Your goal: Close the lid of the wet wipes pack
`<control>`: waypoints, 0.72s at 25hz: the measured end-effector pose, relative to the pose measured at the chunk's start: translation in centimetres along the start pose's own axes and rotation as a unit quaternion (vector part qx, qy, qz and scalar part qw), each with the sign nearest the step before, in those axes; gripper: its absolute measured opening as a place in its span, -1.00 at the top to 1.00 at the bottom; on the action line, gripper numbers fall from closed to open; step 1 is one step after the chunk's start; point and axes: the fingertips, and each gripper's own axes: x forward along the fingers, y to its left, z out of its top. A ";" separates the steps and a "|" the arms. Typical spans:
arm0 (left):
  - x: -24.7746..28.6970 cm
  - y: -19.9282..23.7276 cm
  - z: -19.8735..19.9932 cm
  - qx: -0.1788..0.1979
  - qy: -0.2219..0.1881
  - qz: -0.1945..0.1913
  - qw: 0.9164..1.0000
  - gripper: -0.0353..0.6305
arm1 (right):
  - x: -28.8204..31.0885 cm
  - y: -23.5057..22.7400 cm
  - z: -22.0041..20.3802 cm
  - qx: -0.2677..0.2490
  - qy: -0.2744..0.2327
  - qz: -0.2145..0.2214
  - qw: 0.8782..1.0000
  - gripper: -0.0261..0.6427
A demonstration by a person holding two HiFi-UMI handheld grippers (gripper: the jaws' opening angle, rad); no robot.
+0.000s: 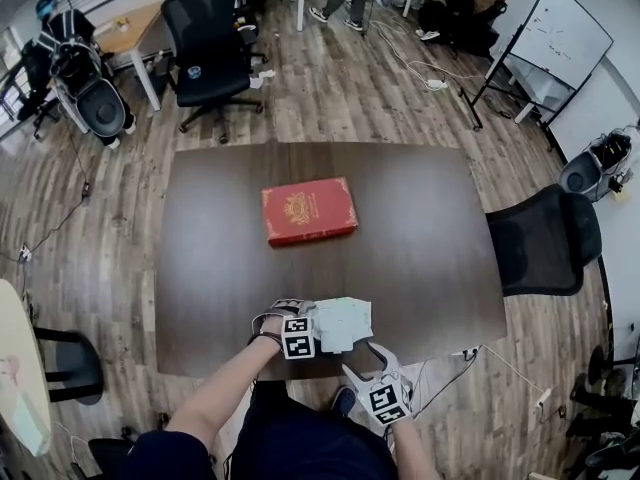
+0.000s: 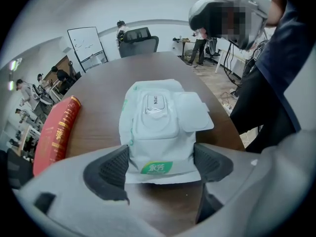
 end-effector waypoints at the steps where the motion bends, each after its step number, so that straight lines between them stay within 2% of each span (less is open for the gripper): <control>1: 0.0 0.0 0.0 -0.001 -0.001 0.000 1.000 -0.33 | 0.6 0.3 -0.6 -0.016 0.013 0.007 1.000 0.01; 4: 0.2 0.2 0.0 -0.001 -0.003 0.000 1.000 -0.33 | 2.8 1.1 -2.5 -0.095 0.051 0.026 0.994 -0.01; 6: 0.2 0.2 -0.1 -0.001 -0.003 0.000 1.000 -0.33 | 4.5 1.4 -4.1 -0.157 0.079 0.036 0.984 -0.01; 8: 0.2 0.1 -0.2 -0.001 -0.001 0.002 1.000 -0.33 | 5.9 1.5 -5.5 -0.192 0.103 0.049 0.975 -0.06; 13: 0.0 0.1 -0.1 -0.001 -0.001 0.003 1.000 -0.32 | 7.6 1.2 -7.5 -0.224 0.138 0.057 0.963 -0.02; 15: 0.0 0.2 -0.3 -0.001 -0.002 0.002 1.000 -0.32 | 8.1 1.1 -8.4 -0.238 0.156 0.052 0.957 -0.02; 18: -0.1 0.2 -0.3 -0.002 -0.003 -0.001 1.000 -0.32 | 8.4 0.8 -9.0 -0.244 0.165 0.039 0.955 0.00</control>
